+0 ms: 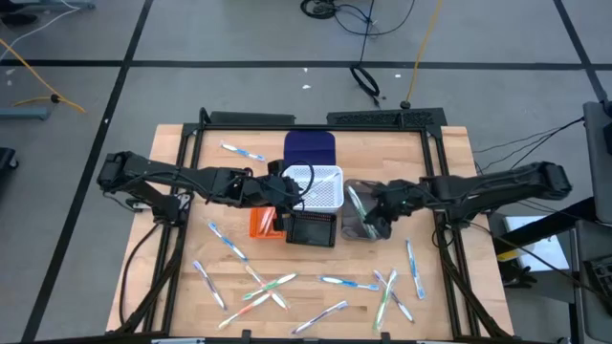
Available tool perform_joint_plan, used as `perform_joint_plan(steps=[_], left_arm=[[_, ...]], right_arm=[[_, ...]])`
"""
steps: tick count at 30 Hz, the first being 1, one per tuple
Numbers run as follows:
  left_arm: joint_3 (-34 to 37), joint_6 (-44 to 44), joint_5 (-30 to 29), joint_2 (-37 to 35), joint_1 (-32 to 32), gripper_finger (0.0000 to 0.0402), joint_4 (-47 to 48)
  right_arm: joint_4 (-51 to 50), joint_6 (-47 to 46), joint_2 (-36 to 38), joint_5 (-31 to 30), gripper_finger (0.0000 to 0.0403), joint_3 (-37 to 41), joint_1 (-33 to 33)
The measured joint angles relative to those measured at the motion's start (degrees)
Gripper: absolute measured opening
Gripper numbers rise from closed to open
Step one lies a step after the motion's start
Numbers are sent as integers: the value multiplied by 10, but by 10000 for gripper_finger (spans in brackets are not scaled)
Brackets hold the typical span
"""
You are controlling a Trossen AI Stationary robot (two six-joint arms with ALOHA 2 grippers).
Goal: Pick & Place Toothbrushes
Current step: Put the blue toothbrush into the black basket
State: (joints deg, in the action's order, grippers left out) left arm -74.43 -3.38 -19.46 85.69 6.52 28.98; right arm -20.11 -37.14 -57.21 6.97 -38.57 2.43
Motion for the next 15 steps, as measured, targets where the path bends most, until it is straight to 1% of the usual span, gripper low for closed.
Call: perform_joint_plan(steps=[3,7,12,15], left_arm=[[0,11,0,0,0,127,4],[0,31,0,0,0,127,29],[0,62,-1,0,0,127,53],[0,82,-1,0,0,127,61]], right_arm=[[-14,-34,17,52,93,0,8],[-66,-123,32,90,93,0,46],[-129,-249,43,93,93,0,129],[-144,-314,43,76,93,0,180]])
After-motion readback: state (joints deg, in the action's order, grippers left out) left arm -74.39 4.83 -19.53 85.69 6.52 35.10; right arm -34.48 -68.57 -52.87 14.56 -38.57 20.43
